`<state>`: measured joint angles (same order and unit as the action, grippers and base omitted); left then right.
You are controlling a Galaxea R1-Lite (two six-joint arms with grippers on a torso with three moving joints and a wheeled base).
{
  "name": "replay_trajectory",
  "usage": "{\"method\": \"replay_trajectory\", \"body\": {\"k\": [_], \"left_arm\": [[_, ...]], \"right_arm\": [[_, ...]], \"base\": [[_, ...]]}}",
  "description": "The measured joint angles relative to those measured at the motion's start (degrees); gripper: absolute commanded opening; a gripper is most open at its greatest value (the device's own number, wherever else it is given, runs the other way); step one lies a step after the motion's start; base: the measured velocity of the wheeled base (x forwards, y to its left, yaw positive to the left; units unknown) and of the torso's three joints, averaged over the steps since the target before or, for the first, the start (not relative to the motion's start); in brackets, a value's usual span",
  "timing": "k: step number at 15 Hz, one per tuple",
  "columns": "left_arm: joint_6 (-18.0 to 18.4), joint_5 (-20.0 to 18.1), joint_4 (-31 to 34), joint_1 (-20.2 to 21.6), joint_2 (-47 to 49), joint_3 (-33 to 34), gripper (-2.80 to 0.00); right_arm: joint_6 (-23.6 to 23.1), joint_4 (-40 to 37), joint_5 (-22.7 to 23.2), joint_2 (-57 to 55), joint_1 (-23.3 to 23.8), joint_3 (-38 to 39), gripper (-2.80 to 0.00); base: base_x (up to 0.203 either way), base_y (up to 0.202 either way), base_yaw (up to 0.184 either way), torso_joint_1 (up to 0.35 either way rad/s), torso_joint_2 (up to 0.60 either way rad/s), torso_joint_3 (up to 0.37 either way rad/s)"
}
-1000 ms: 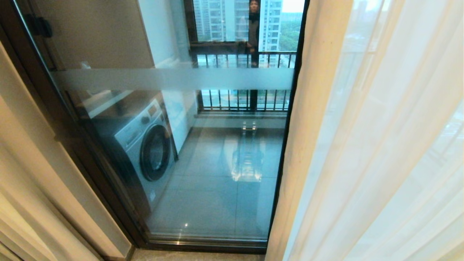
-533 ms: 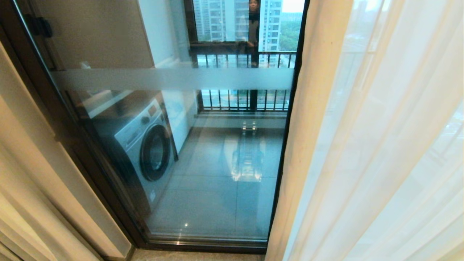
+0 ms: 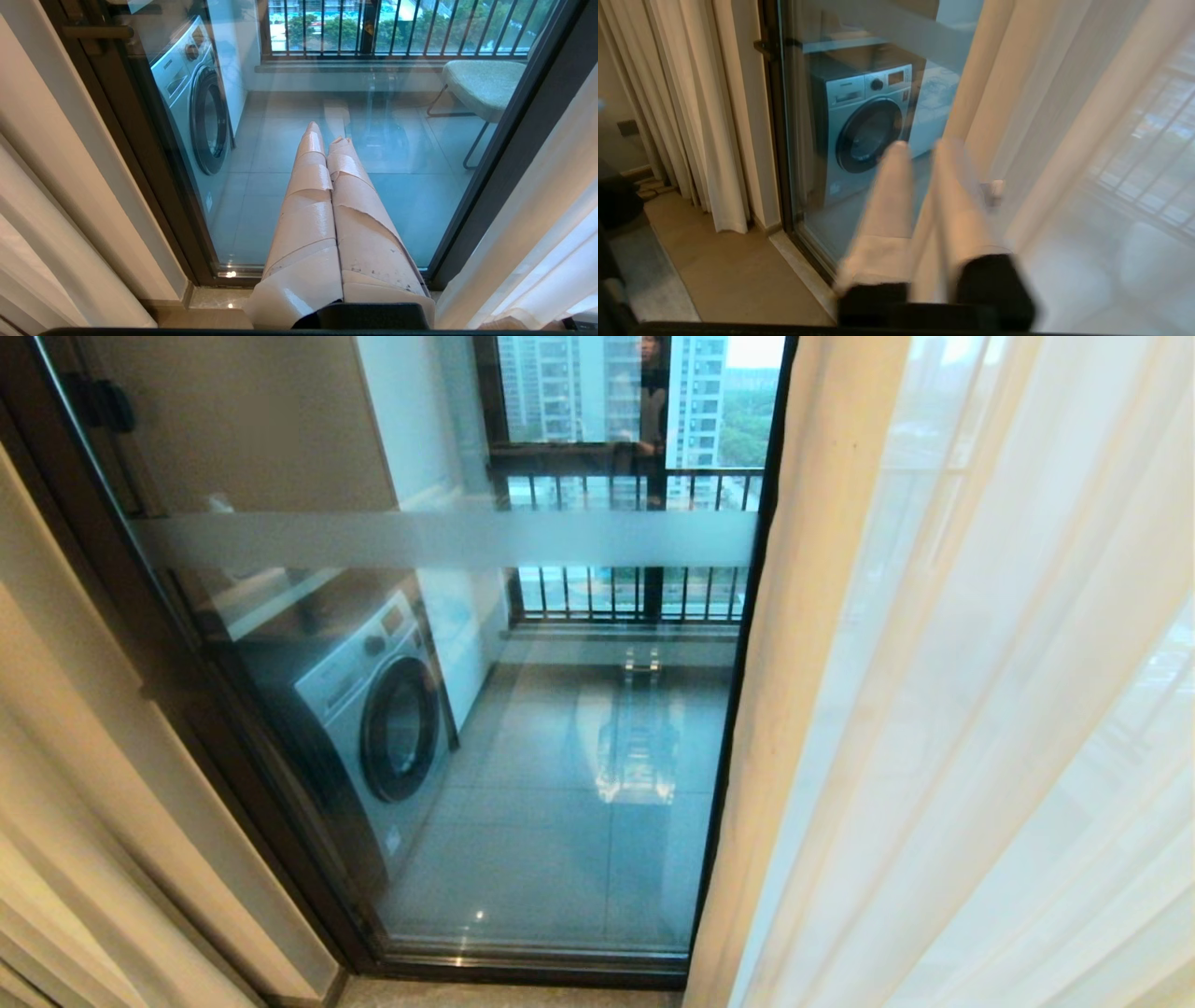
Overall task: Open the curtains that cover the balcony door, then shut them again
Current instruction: Pull the inner curtains open on both sides
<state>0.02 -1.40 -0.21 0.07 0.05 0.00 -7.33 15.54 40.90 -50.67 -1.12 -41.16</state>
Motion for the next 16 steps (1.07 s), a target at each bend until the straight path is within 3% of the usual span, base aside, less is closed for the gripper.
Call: {"method": "replay_trajectory", "body": {"k": [5,8,16], "left_arm": [[-0.02,0.03,-0.01,0.00,0.00,0.00,-2.80],[-0.02,0.02,0.00,0.00,0.00,0.00,-2.80],[-0.02,-0.01,0.02,0.00,0.00,0.00,-2.80]], "right_arm": [[-0.37,-0.96,0.00,-10.62,-4.52,-8.41,0.00],[-3.01,-1.19,-0.54,-16.66,-7.68,-12.00,0.00],[-4.70,-6.20,-14.91,-30.35,-13.96,-24.44,0.00]], "base": [[0.000,0.000,0.000,0.000,0.00,0.000],[0.000,0.000,0.000,0.000,0.00,0.000],[0.000,0.000,0.000,0.000,0.00,0.000]]}}
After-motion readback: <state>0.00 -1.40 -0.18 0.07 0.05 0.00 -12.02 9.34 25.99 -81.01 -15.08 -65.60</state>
